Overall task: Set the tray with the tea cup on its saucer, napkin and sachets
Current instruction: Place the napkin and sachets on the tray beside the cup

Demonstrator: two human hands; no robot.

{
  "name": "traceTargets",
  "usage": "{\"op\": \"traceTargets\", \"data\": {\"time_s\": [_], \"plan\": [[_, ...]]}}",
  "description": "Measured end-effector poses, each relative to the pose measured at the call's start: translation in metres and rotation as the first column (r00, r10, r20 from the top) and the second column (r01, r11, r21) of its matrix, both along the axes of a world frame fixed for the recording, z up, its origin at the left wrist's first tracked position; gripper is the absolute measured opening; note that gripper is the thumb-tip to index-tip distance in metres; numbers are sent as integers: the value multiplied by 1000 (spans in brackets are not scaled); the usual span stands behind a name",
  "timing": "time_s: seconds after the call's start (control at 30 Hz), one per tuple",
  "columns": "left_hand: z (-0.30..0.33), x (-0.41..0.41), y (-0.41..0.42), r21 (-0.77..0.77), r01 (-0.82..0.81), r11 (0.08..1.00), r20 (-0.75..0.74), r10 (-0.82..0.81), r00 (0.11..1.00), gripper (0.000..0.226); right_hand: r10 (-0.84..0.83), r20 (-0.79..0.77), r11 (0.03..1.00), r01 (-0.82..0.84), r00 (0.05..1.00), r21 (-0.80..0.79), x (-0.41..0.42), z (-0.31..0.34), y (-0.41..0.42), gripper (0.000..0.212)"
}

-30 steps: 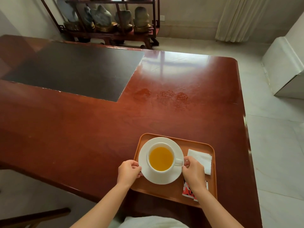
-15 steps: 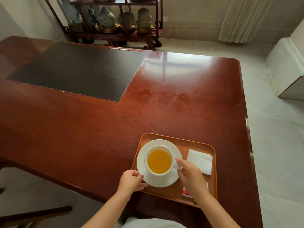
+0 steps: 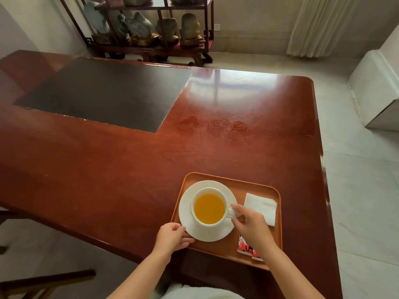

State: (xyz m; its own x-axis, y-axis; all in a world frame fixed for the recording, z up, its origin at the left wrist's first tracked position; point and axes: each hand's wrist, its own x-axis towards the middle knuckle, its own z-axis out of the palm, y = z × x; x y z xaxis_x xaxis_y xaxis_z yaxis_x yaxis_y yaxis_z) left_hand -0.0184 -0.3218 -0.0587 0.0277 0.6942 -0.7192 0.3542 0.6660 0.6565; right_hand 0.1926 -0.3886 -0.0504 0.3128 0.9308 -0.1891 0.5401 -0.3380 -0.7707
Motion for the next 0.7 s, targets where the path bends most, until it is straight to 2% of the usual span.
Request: {"op": "traceTargets", "data": {"time_s": [0.07,0.1,0.13,0.17,0.23,0.27,0.33,0.37,0.4,0.43,0.5,0.7], "plan": [[6,-6,-5,78,19,997,-60,-14,998,23,-22,-2,999,22,1000,30,9,1,-7,40],[6,-10,-10,201,76,977,-140,-48,989,25,-63,55,996,60,996,63,16,0,-13,38],[5,-13,-17,354,173,919,-237,-91,967,26,-107,159,991,93,981,92,25,-3,-19,36],[6,-14,-26,490,287,823,-311,-142,940,26,-128,277,989,103,952,105,34,-6,-26,36],[10,-6,-47,654,519,550,-397,-335,855,16,-83,452,995,47,888,90,47,-13,-37,39],[11,2,-54,686,621,379,-447,-454,771,9,-30,503,998,-2,864,64,52,-17,-41,42],[8,24,-62,670,742,31,-569,-620,540,25,68,571,996,-90,818,10,56,-23,-44,45],[4,34,-63,641,761,-96,-612,-663,432,34,111,594,992,-126,797,-16,57,-25,-45,46],[0,43,-64,610,772,-177,-639,-686,347,41,153,609,986,-159,778,-44,59,-28,-47,47],[-3,52,-65,568,796,-208,-652,-704,281,47,194,613,980,-185,766,-79,60,-30,-47,47],[-8,64,-69,483,855,-190,-648,-735,202,56,262,598,965,-222,757,-141,61,-36,-50,47],[-16,79,-77,301,939,-167,-706,-701,102,61,301,584,952,-269,754,-144,62,-41,-47,48]]}}
